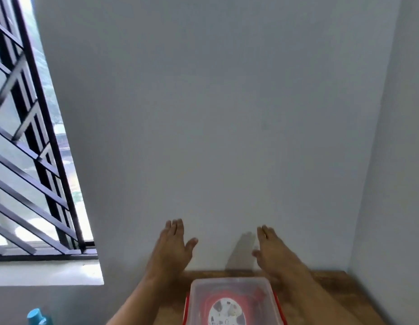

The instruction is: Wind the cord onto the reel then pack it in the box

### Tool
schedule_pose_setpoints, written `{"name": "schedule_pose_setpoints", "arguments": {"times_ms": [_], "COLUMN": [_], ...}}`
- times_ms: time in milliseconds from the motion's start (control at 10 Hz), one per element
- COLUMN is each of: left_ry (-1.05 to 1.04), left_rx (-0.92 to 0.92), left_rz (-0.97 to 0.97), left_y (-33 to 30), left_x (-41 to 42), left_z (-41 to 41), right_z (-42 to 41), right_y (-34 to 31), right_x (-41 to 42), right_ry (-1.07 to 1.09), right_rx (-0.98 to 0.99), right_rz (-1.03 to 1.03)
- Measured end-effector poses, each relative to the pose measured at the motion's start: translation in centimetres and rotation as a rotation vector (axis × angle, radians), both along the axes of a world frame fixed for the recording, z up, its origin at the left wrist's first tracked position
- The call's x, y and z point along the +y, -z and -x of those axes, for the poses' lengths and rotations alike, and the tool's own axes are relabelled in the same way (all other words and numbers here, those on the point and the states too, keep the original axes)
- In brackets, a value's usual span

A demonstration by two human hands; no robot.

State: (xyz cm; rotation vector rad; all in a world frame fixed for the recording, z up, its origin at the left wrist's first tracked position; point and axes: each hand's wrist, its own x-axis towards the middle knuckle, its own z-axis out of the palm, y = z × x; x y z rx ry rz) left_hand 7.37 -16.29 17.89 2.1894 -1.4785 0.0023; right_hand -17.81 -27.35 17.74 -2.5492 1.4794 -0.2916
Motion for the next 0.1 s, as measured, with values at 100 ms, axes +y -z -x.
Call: {"name": "schedule_pose_setpoints", "arguments": {"times_ms": [100], "left_ry": [0.027], "left_rx": [-0.172], "left_rz": [0.156], "left_y": [-7.88], "left_x": [-1.93], "left_z": [-1.85], "right_z": [-1.30], "right_y": [-7.71], "right_x": [-2.32], "right_ry": [-0.035], "right_rx": [-0.134], "right_rz": [0.187]}}
